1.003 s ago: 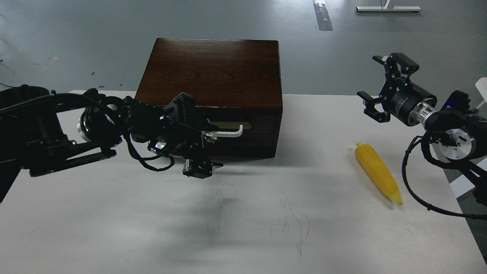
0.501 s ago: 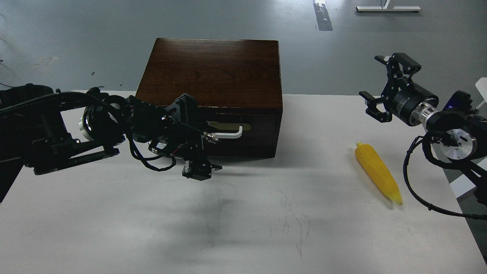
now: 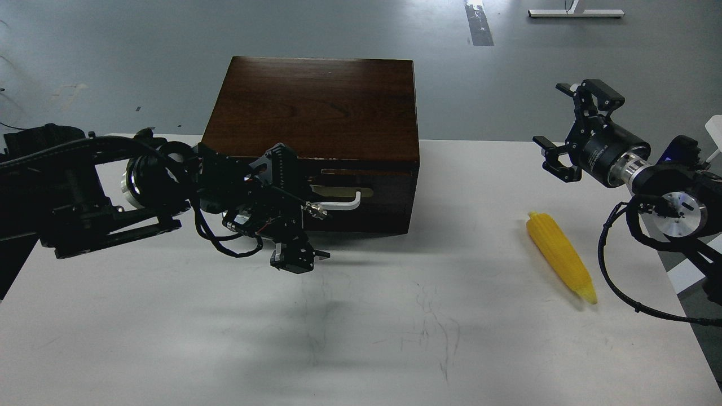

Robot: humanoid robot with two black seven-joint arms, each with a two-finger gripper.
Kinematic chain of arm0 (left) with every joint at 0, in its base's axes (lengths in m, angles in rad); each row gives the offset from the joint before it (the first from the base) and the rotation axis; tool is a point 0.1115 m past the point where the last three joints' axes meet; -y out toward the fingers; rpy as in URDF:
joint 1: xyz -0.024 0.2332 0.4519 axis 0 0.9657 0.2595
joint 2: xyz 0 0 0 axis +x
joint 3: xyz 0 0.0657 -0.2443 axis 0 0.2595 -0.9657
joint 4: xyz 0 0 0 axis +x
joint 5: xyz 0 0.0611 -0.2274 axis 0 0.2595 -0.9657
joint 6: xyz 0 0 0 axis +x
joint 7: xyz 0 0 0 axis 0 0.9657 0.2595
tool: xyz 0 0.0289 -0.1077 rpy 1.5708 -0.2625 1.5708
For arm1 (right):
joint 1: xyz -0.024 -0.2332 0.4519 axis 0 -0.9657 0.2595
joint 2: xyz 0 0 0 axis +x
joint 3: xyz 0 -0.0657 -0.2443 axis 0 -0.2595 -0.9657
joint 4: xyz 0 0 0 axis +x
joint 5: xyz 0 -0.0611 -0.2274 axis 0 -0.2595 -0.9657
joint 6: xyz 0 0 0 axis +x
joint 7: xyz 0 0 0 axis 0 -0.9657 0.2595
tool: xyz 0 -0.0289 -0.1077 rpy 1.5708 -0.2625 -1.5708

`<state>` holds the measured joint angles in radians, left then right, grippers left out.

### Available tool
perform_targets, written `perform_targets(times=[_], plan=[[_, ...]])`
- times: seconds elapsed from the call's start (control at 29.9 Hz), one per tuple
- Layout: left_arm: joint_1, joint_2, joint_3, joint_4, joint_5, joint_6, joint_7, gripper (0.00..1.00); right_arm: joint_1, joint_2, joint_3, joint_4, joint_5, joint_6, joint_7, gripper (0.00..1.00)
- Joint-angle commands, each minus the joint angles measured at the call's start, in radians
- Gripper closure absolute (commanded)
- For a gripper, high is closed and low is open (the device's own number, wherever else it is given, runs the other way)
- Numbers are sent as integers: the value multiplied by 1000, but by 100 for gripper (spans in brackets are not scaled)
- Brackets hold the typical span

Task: Put corn in drawer with both arms
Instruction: 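Pull the drawer toward the robot with the left gripper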

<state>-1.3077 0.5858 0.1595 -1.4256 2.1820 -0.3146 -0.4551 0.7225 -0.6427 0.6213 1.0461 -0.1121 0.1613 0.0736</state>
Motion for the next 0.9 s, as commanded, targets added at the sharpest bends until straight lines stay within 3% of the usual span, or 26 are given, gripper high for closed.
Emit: perform_targets(times=[0.0,0.87], plan=[[-4,-4,0,-7,0,0,-30,1,0,1,0,-2,0,0,0,0],[-10,63,0,-110,0,0,-34,1,0,2,2,-9,0,0,0,0]])
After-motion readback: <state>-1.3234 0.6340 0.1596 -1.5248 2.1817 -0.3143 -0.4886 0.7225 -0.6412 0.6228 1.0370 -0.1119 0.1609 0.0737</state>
